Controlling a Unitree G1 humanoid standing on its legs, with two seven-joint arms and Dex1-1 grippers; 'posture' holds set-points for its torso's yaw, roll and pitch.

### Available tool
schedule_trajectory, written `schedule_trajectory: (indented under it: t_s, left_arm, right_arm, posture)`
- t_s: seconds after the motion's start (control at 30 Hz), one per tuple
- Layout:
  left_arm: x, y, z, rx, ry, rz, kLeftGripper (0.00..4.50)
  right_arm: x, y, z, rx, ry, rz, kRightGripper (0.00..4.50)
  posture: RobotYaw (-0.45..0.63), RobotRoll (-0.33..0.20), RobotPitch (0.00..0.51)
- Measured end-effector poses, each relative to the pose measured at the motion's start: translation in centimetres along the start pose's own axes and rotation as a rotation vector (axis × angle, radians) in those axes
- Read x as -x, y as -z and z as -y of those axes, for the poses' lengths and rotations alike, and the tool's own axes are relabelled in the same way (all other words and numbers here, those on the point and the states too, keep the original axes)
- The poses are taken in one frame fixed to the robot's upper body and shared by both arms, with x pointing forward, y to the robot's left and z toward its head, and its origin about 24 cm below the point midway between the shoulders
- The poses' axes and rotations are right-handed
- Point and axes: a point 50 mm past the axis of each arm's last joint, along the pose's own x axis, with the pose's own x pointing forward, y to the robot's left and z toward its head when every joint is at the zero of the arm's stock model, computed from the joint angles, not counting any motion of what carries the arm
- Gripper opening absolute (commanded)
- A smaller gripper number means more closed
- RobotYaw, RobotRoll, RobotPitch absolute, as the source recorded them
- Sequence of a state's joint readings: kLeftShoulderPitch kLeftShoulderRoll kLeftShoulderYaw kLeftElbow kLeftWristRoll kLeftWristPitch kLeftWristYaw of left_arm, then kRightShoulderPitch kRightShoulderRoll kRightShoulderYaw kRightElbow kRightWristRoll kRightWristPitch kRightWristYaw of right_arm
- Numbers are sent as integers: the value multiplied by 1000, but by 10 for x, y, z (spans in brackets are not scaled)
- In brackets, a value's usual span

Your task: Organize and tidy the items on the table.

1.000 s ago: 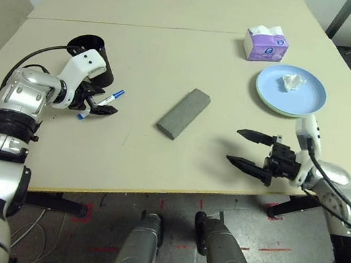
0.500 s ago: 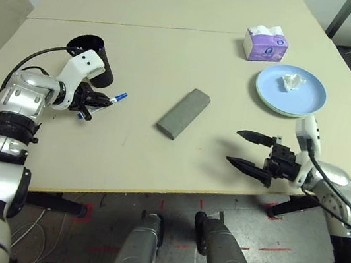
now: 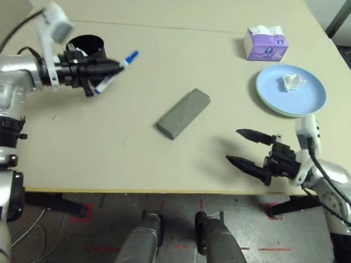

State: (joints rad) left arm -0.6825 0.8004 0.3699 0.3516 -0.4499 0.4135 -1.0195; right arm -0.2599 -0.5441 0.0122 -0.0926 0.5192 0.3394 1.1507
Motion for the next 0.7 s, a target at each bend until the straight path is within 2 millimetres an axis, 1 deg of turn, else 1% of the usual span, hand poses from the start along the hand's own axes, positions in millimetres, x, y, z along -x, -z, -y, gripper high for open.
schedule_trajectory:
  t_s: [0.13, 0.23, 0.33, 0.47, 0.7]
  left_arm:
    - [12, -13, -20, -14, -242, 132, 274]
    - [16, -18, -29, -30, -344, 186, 274]
    - [12, -20, -38, -7, -419, 251, 274]
    - [7, -25, -46, -31, -469, 303, 274]
    - [-13, -11, -49, -24, -476, 292, 274]
  right_arm:
    - [-1, 2, 1, -6, 3, 6, 4500]
    - [-3, 0, 3, -6, 9, 18, 4500]
    - [-5, -5, 6, 10, 15, 27, 4500]
    - [-5, -7, 7, 13, 23, 32, 4500]
    - [-2, -9, 8, -9, 65, 48, 4500]
  posture:
    - [-164, 0, 185]
    - [-162, 0, 186]
    - [-168, 0, 187]
    - [-179, 0, 188]
    - [-207, 0, 196]
